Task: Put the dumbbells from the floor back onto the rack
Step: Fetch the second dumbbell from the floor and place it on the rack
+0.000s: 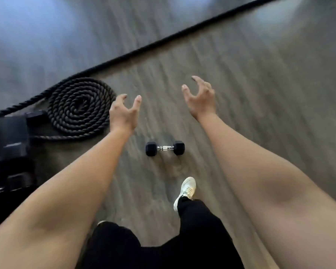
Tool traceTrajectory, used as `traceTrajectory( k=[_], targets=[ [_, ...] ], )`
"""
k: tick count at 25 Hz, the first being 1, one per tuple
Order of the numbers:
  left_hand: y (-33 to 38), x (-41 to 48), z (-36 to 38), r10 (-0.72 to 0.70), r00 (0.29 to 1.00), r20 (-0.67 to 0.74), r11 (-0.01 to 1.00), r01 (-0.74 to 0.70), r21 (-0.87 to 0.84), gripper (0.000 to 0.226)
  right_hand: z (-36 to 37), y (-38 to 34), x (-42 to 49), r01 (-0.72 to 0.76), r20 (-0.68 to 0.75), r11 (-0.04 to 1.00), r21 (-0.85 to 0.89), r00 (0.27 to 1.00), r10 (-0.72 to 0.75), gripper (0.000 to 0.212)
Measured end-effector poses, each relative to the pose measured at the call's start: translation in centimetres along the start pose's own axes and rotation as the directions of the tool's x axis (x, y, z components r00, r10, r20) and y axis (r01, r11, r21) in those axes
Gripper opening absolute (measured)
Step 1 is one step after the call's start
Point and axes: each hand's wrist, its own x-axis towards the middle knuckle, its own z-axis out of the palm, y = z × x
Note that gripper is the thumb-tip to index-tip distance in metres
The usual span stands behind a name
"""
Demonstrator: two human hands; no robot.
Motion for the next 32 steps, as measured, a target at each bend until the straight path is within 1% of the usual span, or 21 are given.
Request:
traceTrajectory(
  k=[2,4,6,8,11,13,15,17,19,20,22,23,24,26,28,30,32],
  targets=[
    [-2.9,2.7,5.4,-0.103,0.995,0.005,0.994,0.103,0.037,0.061,3.3,6.1,3.1,-0.094,0.076,0.995,-0.014,0.993,0.095,0.05],
    [-7.3,6.0,10.6,-0.173,0.985,0.009,0.983,0.172,0.061,0.062,7.8,13.1,5.3,-0.192,0.097,0.981,-0.028,0.976,0.194,0.049],
    [-12.5,8.7,15.9,-0.212,0.977,0.018,0.974,0.21,0.078,0.062,12.6,20.3,6.5,-0.275,0.105,0.96,-0.052,0.954,0.279,0.049],
    [-19.9,12.0,23.0,-0.25,0.968,0.036,0.965,0.245,0.096,0.061,19.8,28.9,7.7,-0.355,0.107,0.932,-0.067,0.927,0.361,0.05],
    [-31.8,15.8,33.8,-0.319,0.945,0.067,0.944,0.311,0.11,0.067,30.9,41.2,8.8,-0.468,0.126,0.883,-0.023,0.875,0.467,0.056],
    [-38.2,17.4,39.5,-0.379,0.925,0.032,0.921,0.373,0.113,0.076,36.7,47.6,9.3,-0.543,0.138,0.84,0.01,0.832,0.537,0.06],
    [-42.4,18.8,42.5,-0.43,0.903,-0.018,0.897,0.429,0.104,0.082,40.8,51.5,10.0,-0.572,0.153,0.819,0.04,0.814,0.561,0.063],
    [-45.5,20.2,44.5,-0.484,0.874,-0.056,0.869,0.487,0.09,0.084,43.9,53.9,10.6,-0.59,0.153,0.806,0.045,0.802,0.578,0.057],
    [-46.9,21.4,45.2,-0.545,0.835,-0.077,0.829,0.551,0.097,0.081,45.5,55.0,11.1,-0.611,0.142,0.791,0.032,0.786,0.601,0.041],
    [-47.1,21.7,45.3,-0.592,0.802,-0.082,0.796,0.597,0.097,0.081,45.8,55.1,11.1,-0.627,0.142,0.779,0.014,0.772,0.619,0.037],
    [-46.7,22.0,44.8,-0.713,0.699,-0.045,0.698,0.715,0.041,0.084,45.9,55.0,11.1,-0.681,0.16,0.732,0.019,0.725,0.67,0.04],
    [-46.6,22.1,44.5,-0.753,0.658,0.012,0.658,0.753,0.01,0.082,46.0,55.0,11.0,-0.718,0.172,0.694,0.053,0.691,0.702,0.045],
    [-46.5,22.1,44.4,-0.772,0.632,0.066,0.633,0.774,-0.014,0.078,46.0,55.1,10.9,-0.75,0.18,0.655,0.091,0.659,0.73,0.051],
    [-46.8,22.4,44.3,-0.776,0.62,0.114,0.62,0.783,-0.044,0.078,46.3,55.1,11.0,-0.789,0.189,0.601,0.128,0.615,0.766,0.057],
    [-47.0,21.9,43.8,-0.767,0.633,0.105,0.629,0.774,-0.073,0.082,45.9,54.2,10.7,-0.817,0.196,0.548,0.178,0.575,0.794,0.056],
    [-45.8,20.9,42.6,-0.76,0.641,0.101,0.633,0.767,-0.105,0.077,44.6,52.3,10.4,-0.835,0.189,0.492,0.248,0.539,0.821,0.053],
    [-42.8,19.4,39.5,-0.776,0.62,0.118,0.604,0.784,-0.147,0.065,41.7,48.4,10.2,-0.821,0.179,0.506,0.266,0.557,0.811,0.044]
  ],
)
